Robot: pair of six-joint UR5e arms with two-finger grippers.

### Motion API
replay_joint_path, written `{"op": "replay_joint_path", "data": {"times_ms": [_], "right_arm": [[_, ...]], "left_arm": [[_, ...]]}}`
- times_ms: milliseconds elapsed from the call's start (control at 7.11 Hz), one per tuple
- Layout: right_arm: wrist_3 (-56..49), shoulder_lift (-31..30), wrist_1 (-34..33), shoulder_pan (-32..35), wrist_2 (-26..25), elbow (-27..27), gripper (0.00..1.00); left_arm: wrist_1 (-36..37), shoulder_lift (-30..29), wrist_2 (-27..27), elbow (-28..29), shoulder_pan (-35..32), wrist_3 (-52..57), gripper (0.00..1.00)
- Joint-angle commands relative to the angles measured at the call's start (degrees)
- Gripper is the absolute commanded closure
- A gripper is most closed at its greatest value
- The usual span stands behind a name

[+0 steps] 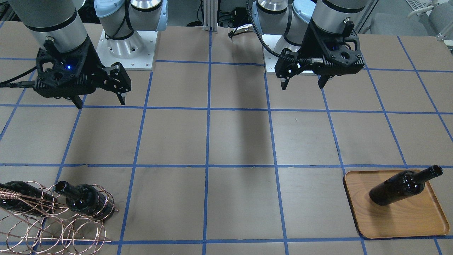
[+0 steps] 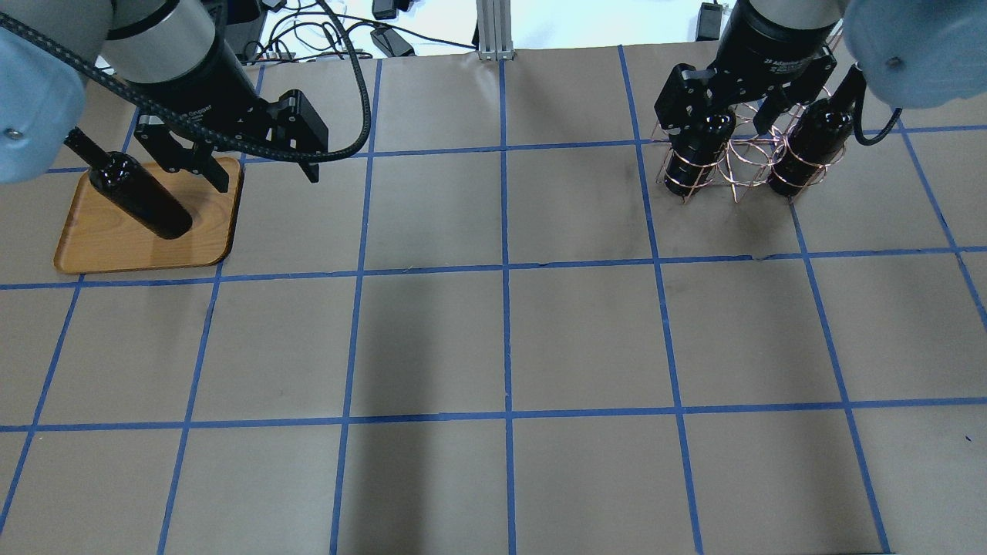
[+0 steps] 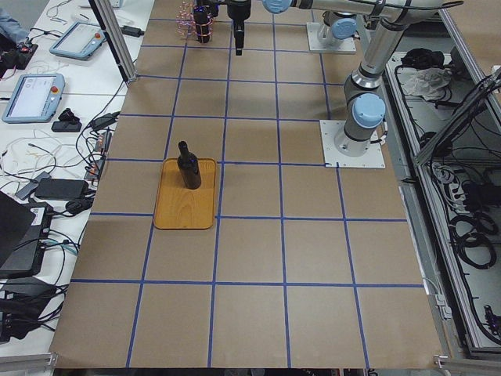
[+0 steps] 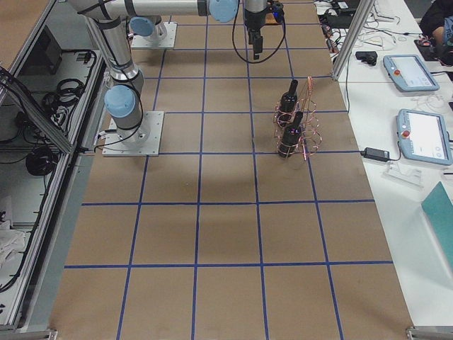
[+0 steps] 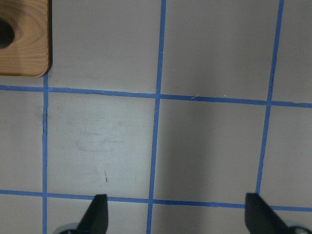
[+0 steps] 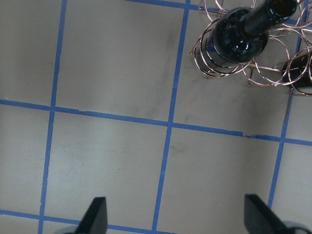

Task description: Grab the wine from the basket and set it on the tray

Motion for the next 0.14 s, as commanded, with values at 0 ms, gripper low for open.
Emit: {"op": "replay_joint_path", "data": {"times_ms": [0], "right_arm": [[-0.17, 0.42, 0.19, 0.0, 0.06, 0.09, 0.0]], "left_arm": [[-0.02, 0.16, 0.0, -0.52, 0.0, -0.02, 0.0]]}}
